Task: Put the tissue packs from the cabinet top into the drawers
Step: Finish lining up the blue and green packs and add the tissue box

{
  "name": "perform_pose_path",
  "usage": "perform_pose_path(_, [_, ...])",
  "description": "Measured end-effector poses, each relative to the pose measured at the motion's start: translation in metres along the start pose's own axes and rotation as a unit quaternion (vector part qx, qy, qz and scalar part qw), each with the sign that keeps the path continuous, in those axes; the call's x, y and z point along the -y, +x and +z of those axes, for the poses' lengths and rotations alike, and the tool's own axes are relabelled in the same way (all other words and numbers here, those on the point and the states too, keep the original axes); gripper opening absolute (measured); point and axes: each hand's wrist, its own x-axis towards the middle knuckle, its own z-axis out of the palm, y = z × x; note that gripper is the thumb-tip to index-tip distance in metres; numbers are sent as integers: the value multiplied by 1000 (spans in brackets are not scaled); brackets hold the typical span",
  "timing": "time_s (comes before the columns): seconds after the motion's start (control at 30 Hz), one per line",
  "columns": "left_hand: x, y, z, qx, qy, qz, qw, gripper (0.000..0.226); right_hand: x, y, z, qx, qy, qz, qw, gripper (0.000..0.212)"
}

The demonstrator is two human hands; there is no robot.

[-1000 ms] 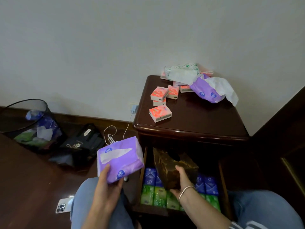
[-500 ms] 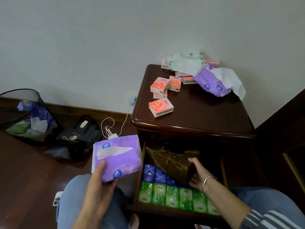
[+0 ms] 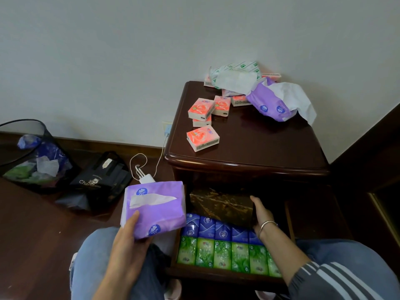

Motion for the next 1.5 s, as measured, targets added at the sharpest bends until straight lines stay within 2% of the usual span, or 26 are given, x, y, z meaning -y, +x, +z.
perform_pose_path(0.2, [1, -1, 3, -2, 7, -6, 1000, 36, -11, -3, 2, 63, 17, 30, 997, 35])
perform_pose_path(0.33, [1, -2, 3, 3, 16, -14, 1000, 32, -14, 0, -1, 79, 23, 36, 996, 45])
perform_pose_path(0.53, [2, -1, 4, 1, 18, -15, 1000, 30, -25, -8, 6, -31, -93, 10, 995, 71])
perform_pose_path(0.63, [2, 0, 4, 1, 21, -14, 1000, 27, -28, -15, 8, -44, -85, 49, 994, 83])
perform_pose_path(0.73, [3, 1, 4, -4, 18, -14, 1000, 25, -30, -21, 9, -21, -43, 127, 991, 82])
perform_pose_path(0.8, [3, 2, 4, -7, 17, -15, 1000, 24, -32, -22, 9, 7, 11, 150, 989, 80])
perform_pose_path(0.87, [4, 2, 4, -9, 17, -16, 1000, 23, -35, -23, 11, 5, 39, 129, 991, 77])
perform_pose_path(1.0, [5, 4, 4, -5, 16, -17, 1000, 25, -33, -20, 14, -65, 51, 58, 995, 62])
perform_pose_path(1.13, [5, 5, 3, -10, 12, -15, 1000, 31, -17, -11, 17, -82, 20, 3, 996, 53])
perform_pose_path(1.27, [6, 6, 2, -14, 12, -21, 1000, 36, -13, 0, 18, -65, 0, -8, 998, 53])
perform_pose_path(1.43, [7, 8, 3, -12, 17, -23, 1000, 36, -13, 9, 26, -32, -43, -23, 998, 70])
perform_pose_path(1.5, [8, 9, 3, -17, 18, -23, 999, 38, -12, 11, 29, -31, -55, -30, 998, 69])
